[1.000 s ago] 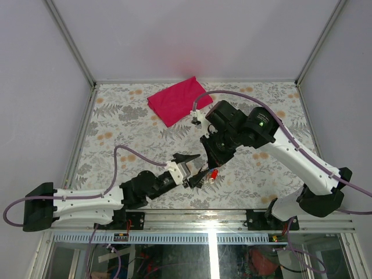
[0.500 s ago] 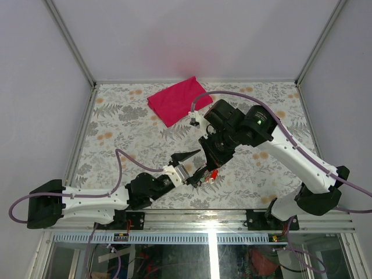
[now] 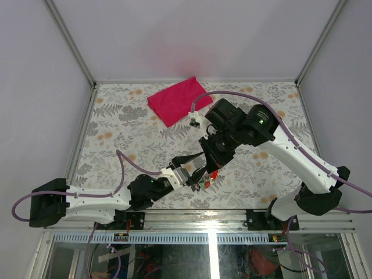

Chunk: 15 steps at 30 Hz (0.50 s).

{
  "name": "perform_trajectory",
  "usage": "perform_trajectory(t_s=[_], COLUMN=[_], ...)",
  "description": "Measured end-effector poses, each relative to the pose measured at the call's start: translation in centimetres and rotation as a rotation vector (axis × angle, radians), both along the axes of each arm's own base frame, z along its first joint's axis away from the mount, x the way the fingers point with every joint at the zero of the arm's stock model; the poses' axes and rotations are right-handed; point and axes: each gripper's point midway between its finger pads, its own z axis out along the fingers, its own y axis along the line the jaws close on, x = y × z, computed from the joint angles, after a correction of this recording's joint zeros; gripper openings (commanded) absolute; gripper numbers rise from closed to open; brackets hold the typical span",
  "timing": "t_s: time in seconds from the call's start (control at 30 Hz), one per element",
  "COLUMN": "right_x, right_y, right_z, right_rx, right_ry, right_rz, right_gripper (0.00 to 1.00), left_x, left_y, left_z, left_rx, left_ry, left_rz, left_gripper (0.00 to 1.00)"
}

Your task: Put the keys on the keyring

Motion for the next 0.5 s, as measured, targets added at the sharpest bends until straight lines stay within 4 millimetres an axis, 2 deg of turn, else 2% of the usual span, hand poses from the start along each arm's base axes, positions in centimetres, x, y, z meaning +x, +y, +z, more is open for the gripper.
perform_trajectory(t_s=[0.17, 0.27, 0.37, 0.5], right_x=[-0.1, -0.1, 0.0, 0.1], right_y=[0.1, 0.1, 0.1, 0.1], right_z=[0.3, 0.4, 0.5, 0.5], right_rx=[0.009, 0.010, 0.013, 0.014], right_ry=[0.002, 0.002, -0.001, -0.005], right_rz=[0.003, 0.003, 0.001, 0.001], right_gripper=[0.00, 0.00, 0.00, 0.03], left_x=[-0.3, -0.6, -1.0, -1.4], left_y=[-0.1, -0.4, -0.7, -1.0], left_z=[0.4, 0.3, 0.3, 0.3], left_rx=[-0.018, -0.021, -0.025, -0.031], left_ry=[-0.014, -0.017, -0.017, -0.010], left_rz=[-0.019, -0.039, -0.062, -0.087], left_gripper=[0.35, 0.24, 0.09, 0.00])
